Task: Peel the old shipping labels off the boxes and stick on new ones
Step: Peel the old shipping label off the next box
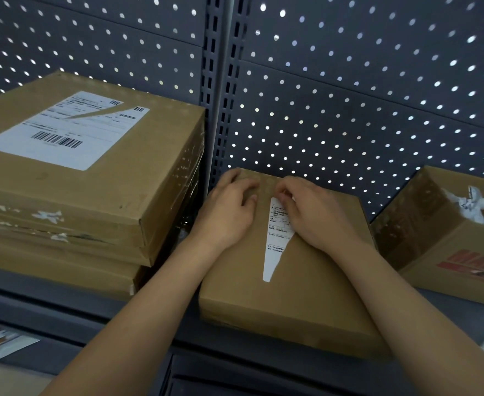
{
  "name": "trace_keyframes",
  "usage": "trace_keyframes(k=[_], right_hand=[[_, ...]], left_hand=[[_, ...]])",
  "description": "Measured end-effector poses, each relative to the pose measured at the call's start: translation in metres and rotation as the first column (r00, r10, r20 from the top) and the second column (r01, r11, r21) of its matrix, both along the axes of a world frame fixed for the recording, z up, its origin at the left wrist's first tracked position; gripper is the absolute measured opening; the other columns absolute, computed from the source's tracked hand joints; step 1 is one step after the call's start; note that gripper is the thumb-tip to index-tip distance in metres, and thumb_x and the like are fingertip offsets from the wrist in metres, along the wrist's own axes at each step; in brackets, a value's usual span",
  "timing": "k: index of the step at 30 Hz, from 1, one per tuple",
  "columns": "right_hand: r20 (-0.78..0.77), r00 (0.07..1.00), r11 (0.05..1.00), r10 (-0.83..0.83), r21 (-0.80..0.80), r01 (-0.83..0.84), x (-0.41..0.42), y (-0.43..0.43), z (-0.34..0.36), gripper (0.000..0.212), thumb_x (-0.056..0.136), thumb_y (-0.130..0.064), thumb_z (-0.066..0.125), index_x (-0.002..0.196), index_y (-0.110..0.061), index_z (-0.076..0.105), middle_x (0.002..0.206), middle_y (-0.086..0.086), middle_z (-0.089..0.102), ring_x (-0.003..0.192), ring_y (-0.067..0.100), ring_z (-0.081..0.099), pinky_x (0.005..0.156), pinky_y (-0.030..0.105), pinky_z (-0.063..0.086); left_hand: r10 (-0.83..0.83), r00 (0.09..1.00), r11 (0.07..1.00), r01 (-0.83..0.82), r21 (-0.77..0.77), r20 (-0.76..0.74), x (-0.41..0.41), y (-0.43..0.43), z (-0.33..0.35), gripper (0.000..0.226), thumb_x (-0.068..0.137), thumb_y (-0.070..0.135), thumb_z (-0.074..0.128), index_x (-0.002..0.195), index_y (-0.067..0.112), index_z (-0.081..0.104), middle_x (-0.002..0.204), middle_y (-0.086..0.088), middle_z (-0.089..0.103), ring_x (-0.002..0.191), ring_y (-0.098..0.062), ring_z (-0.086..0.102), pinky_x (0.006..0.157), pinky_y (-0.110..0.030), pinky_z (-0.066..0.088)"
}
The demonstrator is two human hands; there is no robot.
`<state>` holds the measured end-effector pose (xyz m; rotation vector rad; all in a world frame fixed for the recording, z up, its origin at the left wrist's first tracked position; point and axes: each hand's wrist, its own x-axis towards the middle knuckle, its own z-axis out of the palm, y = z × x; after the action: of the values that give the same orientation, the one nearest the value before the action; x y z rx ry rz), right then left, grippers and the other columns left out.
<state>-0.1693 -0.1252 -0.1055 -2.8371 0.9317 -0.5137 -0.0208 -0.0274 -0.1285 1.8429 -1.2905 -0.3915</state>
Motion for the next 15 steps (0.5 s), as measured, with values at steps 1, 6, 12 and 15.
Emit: trace_keyframes(k=[1,6,12,15], right_hand=[[0.018,1.0,1.0,-0.005,0.029,0.005,-0.0006,0.0004,0.0005,0.016,0.1,-0.027,0.048,0.114,-0.024,0.056,0.101,-0.013,0.059,0.086,0.012,0.056,0.075,0.034,0.047],[0.099,0.995,0.996,0.022,0.087,-0.03,-0.0038,0.0035,0.0024,0.018,0.097,-0.023,0.056,0.114,-0.029,0.052,0.109,-0.019,0.058,0.086,0.005,0.055,0.076,0.034,0.048],[0.087,0.993,0.996,0.078,0.036,-0.081,-0.0016,0.0052,0.0029,0.007,0.097,-0.023,0.056,0.102,-0.028,0.054,0.083,-0.019,0.058,0.069,0.004,0.054,0.068,0.04,0.051],[0.072,0.994,0.996,0.085,-0.01,-0.085,-0.0013,0.0062,0.0022,0.004,0.097,-0.022,0.056,0.099,-0.025,0.055,0.067,-0.022,0.043,0.061,0.003,0.045,0.063,0.039,0.049]], left_hand=[[0.001,1.0,1.0,-0.001,-0.001,0.0,0.0,0.0002,0.0001,0.037,0.099,0.024,0.052,0.136,0.025,0.056,0.154,0.007,0.031,0.139,-0.016,0.035,0.104,-0.023,0.026],[-0.001,1.0,1.0,0.001,-0.003,0.005,0.0006,0.0006,-0.0002,0.037,0.099,0.025,0.051,0.136,0.026,0.056,0.155,0.007,0.03,0.14,-0.015,0.033,0.103,-0.022,0.024],[0.006,1.0,1.0,-0.006,0.004,0.014,-0.0002,0.0008,0.0006,0.037,0.099,0.025,0.051,0.136,0.025,0.056,0.155,0.006,0.031,0.141,-0.016,0.033,0.102,-0.021,0.023],[0.005,1.0,1.0,-0.005,0.003,0.02,-0.0004,0.0008,0.0007,0.037,0.099,0.025,0.051,0.136,0.025,0.056,0.155,0.006,0.031,0.14,-0.016,0.033,0.102,-0.021,0.024]])
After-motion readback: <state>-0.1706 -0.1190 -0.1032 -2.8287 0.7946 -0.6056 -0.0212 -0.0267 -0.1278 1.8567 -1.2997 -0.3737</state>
